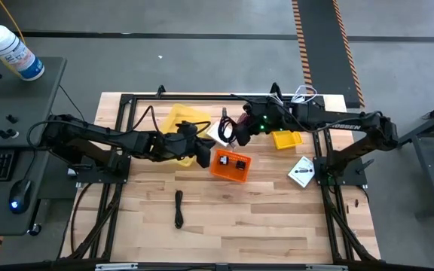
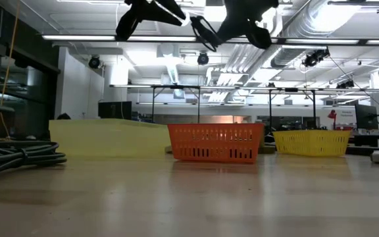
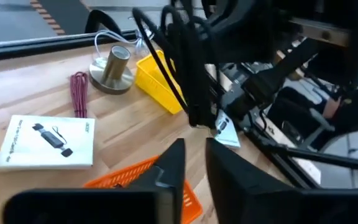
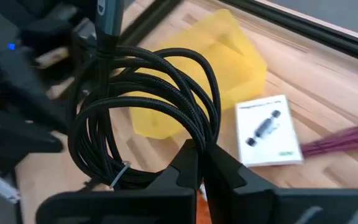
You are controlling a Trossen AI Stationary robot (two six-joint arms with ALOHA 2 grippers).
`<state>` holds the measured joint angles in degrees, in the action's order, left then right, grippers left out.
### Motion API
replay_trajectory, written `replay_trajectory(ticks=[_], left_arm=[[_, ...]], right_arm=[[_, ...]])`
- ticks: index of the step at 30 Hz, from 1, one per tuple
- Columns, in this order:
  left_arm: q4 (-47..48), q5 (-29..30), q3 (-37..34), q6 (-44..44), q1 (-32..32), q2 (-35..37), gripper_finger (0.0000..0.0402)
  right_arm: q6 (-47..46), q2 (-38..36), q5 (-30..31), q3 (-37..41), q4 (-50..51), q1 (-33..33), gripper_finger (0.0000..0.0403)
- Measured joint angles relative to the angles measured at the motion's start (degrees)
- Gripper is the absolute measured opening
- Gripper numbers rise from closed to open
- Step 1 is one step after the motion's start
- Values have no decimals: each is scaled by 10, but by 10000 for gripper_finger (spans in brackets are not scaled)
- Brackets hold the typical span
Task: Pick and place items into bin
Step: Put the top black charger cable into the light yellow bin
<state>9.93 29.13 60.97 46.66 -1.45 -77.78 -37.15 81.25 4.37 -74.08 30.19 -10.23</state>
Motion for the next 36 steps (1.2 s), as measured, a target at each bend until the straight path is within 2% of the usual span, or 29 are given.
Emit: replay_trajectory(ticks=[4, 12, 16, 19, 24, 28, 32, 36], left_arm=[[-4, 12, 0, 35, 0, 0, 122], [-97, 14, 0, 41, 0, 0, 255], [-104, 20, 0, 47, 0, 0, 298], [-105, 20, 0, 51, 0, -5, 313], [-104, 25, 1, 82, 0, -15, 310], [-104, 46, 0, 97, 0, -23, 284], [-103, 62, 0, 108, 0, -24, 236], [-103, 79, 0, 108, 0, -24, 168]], right_arm=[[-3, 0, 3, 0, -1, 3, 0], [-12, 0, 8, 0, -2, 6, 0], [-9, 0, 6, 0, -13, 10, 0], [-8, 0, 2, 0, -19, 13, 0], [-2, 0, -8, 0, -29, 13, 0], [-1, 0, -18, 0, -31, 13, 0], [0, 0, -19, 0, -32, 18, 0], [1, 0, -19, 0, -31, 25, 0]])
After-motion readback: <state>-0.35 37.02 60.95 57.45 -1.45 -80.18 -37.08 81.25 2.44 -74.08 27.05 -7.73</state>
